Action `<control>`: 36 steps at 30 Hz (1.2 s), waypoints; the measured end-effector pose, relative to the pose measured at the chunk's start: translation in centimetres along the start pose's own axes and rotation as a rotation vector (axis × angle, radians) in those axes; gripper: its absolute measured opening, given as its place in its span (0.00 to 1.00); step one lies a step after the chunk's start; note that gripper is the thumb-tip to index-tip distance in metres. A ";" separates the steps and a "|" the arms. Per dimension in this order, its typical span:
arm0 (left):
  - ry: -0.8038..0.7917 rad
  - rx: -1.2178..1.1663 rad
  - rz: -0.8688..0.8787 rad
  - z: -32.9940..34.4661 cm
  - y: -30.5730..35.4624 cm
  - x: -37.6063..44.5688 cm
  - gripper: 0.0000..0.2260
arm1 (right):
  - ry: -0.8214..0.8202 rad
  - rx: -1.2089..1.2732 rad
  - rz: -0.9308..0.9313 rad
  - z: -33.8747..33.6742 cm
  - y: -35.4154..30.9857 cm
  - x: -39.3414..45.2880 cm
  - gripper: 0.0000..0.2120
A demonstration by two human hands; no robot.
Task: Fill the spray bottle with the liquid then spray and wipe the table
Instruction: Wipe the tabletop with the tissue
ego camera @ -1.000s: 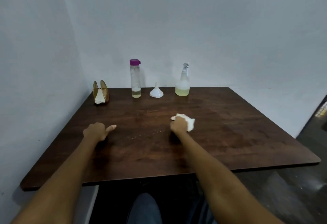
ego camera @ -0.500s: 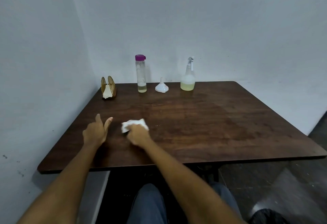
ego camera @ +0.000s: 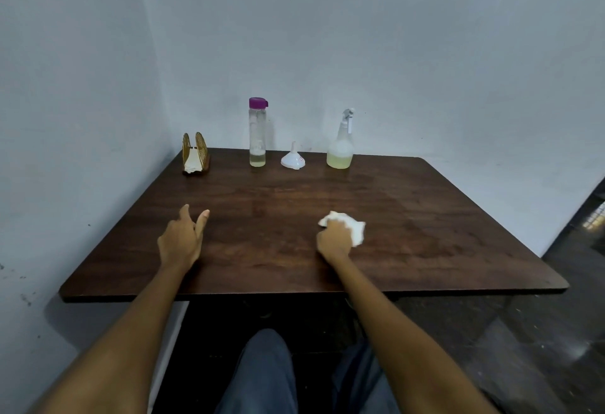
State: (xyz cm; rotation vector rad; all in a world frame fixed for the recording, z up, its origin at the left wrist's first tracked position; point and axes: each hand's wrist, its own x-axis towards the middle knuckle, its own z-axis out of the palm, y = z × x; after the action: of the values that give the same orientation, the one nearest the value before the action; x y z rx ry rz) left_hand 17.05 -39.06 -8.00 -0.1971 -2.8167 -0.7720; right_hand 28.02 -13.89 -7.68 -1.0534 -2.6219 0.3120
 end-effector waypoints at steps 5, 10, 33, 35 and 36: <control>-0.011 0.001 0.031 -1.0 -0.6 -0.5 0.29 | -0.147 0.132 -0.379 2.3 -11.2 -6.6 0.14; -0.002 0.069 -0.019 -2.1 -2.4 -1.1 0.30 | -0.285 0.202 -0.641 1.6 -12.2 -9.1 0.16; -0.037 0.032 -0.028 -1.4 1.1 2.3 0.28 | -0.171 0.104 -0.510 3.6 -14.8 -4.8 0.15; -0.026 0.034 -0.069 -1.7 0.0 3.4 0.28 | -0.255 0.186 -0.617 4.3 -18.0 -5.3 0.15; -0.021 0.036 -0.081 -1.7 -0.4 4.0 0.28 | -0.304 0.178 -0.667 4.6 -19.4 -4.9 0.15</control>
State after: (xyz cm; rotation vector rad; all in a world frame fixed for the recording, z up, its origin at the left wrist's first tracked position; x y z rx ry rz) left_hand 13.38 -40.04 -5.79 -0.0858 -2.8722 -0.7391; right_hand 17.45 -31.50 -6.95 -0.0446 -2.9482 0.5598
